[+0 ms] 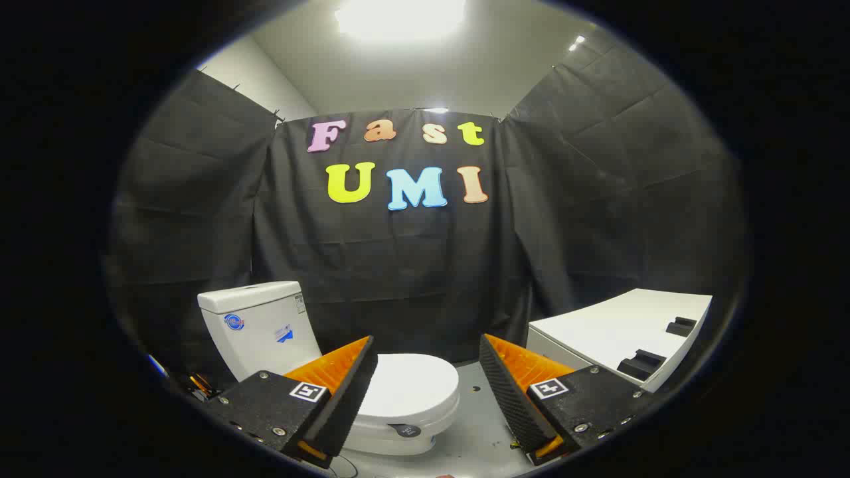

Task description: Open the toilet lid.

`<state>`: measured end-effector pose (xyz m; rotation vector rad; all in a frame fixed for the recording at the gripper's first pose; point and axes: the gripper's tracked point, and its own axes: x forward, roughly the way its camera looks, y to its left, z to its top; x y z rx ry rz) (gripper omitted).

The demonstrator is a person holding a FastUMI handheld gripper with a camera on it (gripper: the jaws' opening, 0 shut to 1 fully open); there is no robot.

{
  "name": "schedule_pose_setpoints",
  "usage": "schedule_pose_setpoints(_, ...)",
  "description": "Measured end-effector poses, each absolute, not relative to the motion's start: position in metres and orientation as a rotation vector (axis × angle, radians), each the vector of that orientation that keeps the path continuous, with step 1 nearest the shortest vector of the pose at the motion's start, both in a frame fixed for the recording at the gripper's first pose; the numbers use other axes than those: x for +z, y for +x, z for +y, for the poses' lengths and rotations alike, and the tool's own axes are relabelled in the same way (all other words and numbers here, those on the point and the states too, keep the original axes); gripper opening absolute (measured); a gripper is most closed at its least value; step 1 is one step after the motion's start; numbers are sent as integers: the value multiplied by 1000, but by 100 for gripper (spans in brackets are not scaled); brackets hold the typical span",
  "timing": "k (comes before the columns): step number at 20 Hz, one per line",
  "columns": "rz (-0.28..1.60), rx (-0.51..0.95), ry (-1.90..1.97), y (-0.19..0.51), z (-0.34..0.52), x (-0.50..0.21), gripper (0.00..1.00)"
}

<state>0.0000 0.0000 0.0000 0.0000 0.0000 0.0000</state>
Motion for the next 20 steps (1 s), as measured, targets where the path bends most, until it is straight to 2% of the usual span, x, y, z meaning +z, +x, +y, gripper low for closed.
schedule_pose_setpoints(20,3,25,1,-8,10,-2,95)
